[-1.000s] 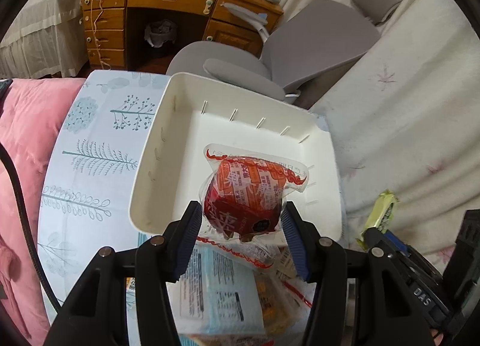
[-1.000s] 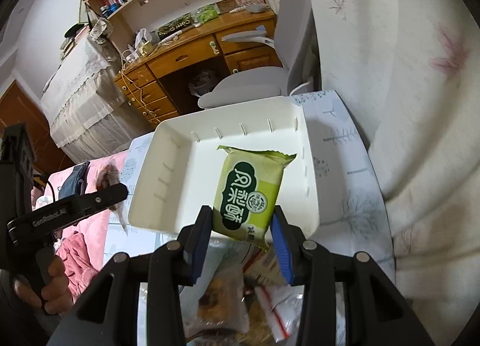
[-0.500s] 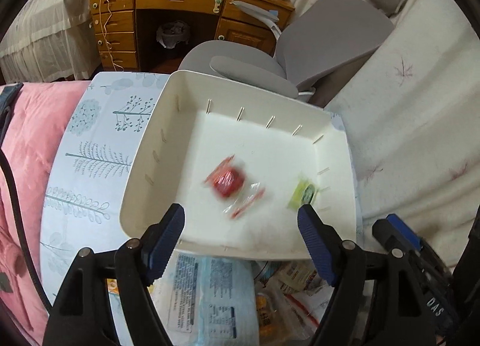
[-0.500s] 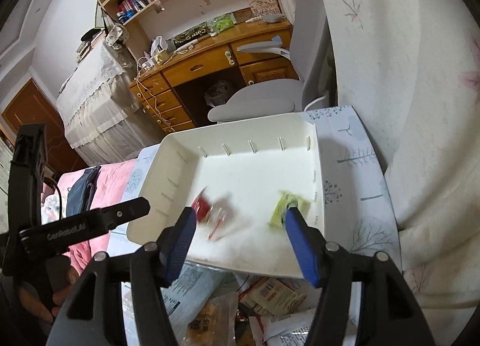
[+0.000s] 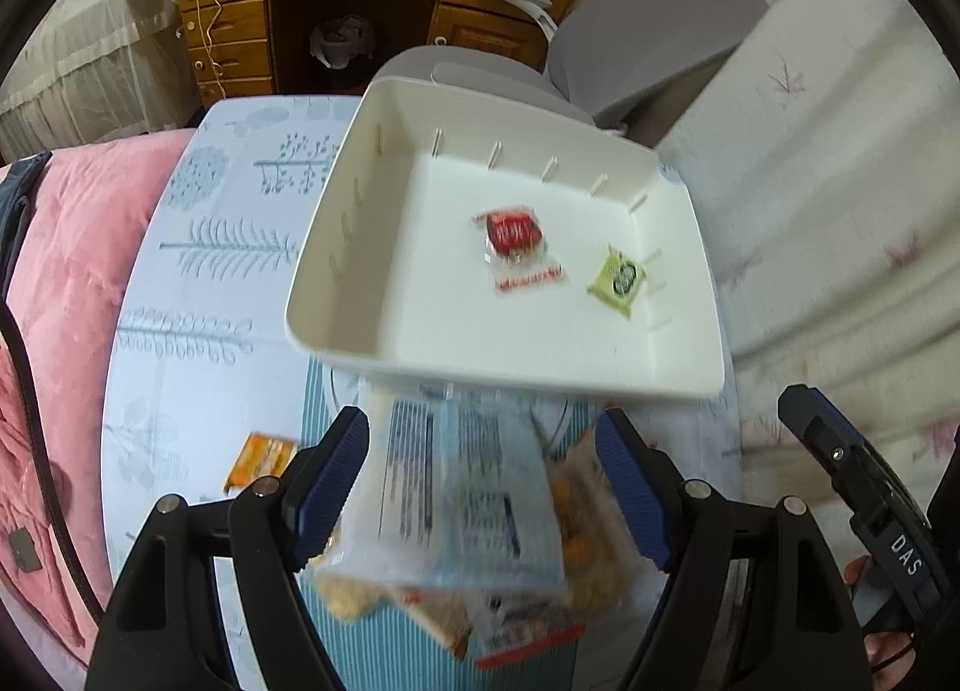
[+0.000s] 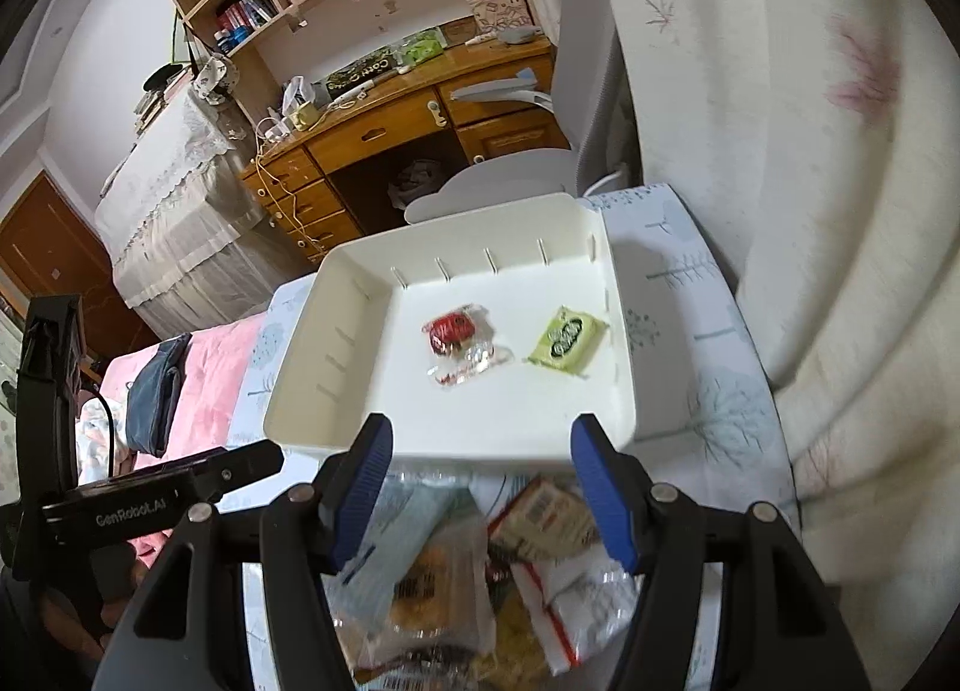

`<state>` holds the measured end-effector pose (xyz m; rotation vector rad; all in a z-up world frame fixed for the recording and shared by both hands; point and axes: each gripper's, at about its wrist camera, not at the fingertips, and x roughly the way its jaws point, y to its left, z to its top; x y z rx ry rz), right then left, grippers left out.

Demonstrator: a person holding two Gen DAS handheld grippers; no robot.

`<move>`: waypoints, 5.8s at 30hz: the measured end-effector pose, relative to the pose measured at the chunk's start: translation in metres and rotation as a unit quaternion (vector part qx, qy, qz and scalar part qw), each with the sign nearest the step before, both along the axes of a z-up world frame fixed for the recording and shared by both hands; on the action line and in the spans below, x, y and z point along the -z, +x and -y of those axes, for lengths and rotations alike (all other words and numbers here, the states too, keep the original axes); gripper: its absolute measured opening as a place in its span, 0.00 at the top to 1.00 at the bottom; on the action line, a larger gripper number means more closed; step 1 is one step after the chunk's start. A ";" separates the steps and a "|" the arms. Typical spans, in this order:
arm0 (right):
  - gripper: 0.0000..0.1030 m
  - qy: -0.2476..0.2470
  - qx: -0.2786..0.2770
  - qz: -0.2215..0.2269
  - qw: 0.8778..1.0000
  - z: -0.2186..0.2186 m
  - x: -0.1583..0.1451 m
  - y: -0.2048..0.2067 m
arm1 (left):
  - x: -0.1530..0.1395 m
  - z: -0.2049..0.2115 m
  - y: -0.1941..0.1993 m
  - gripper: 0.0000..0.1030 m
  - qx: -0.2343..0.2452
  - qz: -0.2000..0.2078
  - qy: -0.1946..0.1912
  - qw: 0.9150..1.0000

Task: Organize snacks

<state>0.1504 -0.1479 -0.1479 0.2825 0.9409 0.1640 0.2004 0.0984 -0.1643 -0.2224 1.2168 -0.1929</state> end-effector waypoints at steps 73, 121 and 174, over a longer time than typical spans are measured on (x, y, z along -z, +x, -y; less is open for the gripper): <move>0.29 -0.187 -0.313 -0.018 0.931 0.064 0.114 -0.061 | 0.129 0.166 -0.089 0.16 0.014 -0.171 0.090 0.981; 0.67 -0.155 -0.348 -0.016 0.925 0.063 0.120 -0.061 | 0.069 0.168 -0.107 0.78 -0.014 -0.120 0.045 0.992; 0.68 -0.092 -0.235 -0.082 0.964 0.139 0.100 -0.048 | 0.169 0.234 -0.091 0.46 -0.077 -0.246 0.094 0.962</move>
